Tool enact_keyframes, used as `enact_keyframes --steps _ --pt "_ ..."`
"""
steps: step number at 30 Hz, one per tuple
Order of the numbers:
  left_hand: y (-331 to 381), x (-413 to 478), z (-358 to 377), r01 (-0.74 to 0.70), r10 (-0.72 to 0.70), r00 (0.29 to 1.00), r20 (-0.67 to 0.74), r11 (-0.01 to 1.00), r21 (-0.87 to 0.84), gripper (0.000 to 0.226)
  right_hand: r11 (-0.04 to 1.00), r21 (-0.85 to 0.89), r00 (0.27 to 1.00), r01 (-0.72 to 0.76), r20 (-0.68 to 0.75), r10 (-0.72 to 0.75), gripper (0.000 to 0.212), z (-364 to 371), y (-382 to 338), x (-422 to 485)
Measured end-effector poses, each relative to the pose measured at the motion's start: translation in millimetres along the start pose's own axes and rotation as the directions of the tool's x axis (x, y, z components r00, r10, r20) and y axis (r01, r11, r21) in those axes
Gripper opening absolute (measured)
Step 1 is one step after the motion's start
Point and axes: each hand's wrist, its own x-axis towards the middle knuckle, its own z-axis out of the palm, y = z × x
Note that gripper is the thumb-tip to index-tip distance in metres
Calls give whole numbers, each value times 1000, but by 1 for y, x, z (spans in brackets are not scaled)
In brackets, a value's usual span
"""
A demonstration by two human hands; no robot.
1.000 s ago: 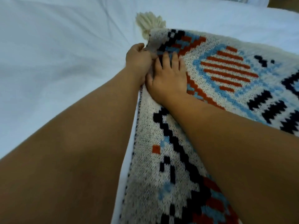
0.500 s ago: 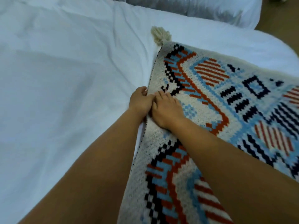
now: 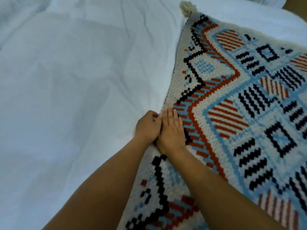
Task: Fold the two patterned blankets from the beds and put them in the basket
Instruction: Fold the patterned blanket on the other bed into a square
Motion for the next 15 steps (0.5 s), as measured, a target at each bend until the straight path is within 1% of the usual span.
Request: enact_keyframes --steps 2,4,7,9,12,15 --pt "-15 -32 -5 8 -8 1000 14 1000 4 25 1000 18 999 3 38 -4 82 7 -12 -31" --pt "-37 -74 -11 44 -44 999 8 999 -16 21 999 29 996 27 88 -30 87 19 -26 -74" --pt "-79 -152 -23 91 -89 994 -60 995 39 11 995 8 982 96 160 -97 83 42 -50 -148" --pt "-103 -202 -31 116 -106 988 -115 989 91 14 991 -2 972 134 192 -131 80 58 -65 -193" --pt "-128 -259 -38 136 -109 983 -151 974 179 17 983 40 951 177 252 -181 79 70 -77 -250" --pt "-144 -304 -41 176 -129 975 -180 945 275 27 965 75 927 253 267 -264 68 73 -74 -294"
